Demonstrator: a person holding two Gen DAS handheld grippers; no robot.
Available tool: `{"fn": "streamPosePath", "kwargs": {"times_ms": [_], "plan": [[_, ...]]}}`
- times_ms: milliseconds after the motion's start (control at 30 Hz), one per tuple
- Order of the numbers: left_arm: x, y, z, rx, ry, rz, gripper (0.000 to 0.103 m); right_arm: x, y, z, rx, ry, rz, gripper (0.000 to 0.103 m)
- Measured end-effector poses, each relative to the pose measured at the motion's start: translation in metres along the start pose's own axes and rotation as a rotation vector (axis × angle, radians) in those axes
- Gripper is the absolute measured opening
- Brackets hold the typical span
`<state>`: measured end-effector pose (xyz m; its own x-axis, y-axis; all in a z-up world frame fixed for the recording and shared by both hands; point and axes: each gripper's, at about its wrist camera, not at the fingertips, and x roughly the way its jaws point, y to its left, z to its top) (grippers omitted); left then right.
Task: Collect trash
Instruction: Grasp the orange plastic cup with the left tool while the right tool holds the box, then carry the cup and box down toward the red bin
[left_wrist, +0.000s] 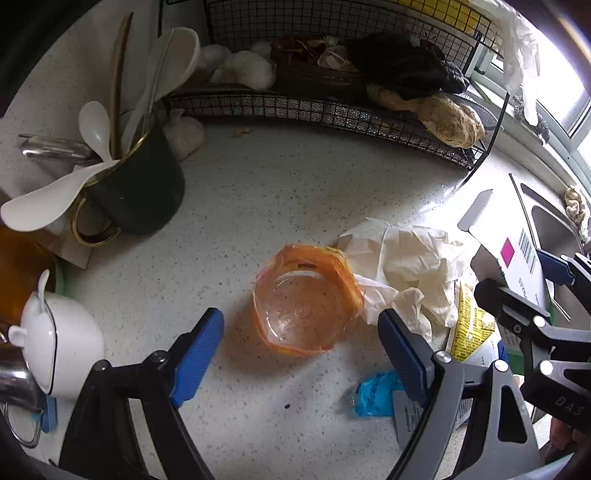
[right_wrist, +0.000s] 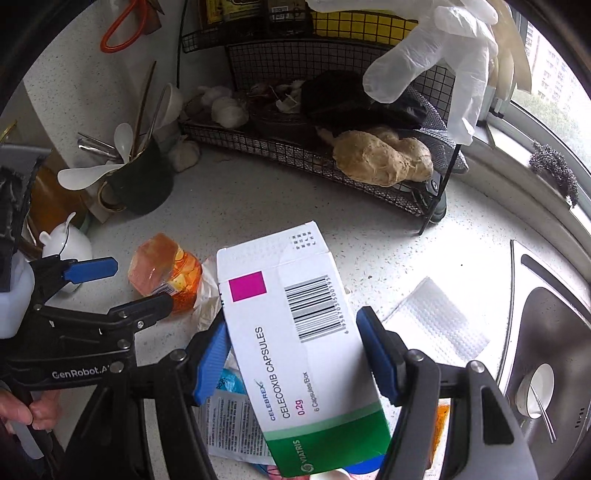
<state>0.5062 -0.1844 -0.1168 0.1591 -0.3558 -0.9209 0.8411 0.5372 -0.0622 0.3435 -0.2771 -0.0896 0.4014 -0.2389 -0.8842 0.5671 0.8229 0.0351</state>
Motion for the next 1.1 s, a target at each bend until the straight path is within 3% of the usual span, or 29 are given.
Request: {"fn": "streamPosePath", "kwargs": {"times_ms": [167,233,433,600,867,1100], "plan": [[0.019,0.005,0.011,0.01,-0.003,-0.017,0.081,0.011,0.0,0.006,0.025,0.016,-0.005,0.065],[0.019,0.009,0.012,-0.007,-0.013,-0.026,0.062,0.017,0.001,0.008,0.023,0.036,-0.006,0.065],[0.003,0.009,0.002,0.003,-0.036,-0.017,0.059,0.009,0.005,0.007,0.0,0.024,0.003,0.065],[-0.035,0.0,-0.025,-0.029,-0.063,-0.009,0.059,-0.019,0.007,-0.005,-0.016,-0.014,0.016,0.065],[-0.097,-0.025,-0.087,-0.084,-0.11,0.011,0.059,-0.083,0.013,-0.051,-0.053,-0.069,0.035,0.065],[-0.126,-0.058,-0.133,-0.089,-0.109,0.008,0.059,-0.121,0.017,-0.102,-0.047,-0.068,0.037,0.065]]}}
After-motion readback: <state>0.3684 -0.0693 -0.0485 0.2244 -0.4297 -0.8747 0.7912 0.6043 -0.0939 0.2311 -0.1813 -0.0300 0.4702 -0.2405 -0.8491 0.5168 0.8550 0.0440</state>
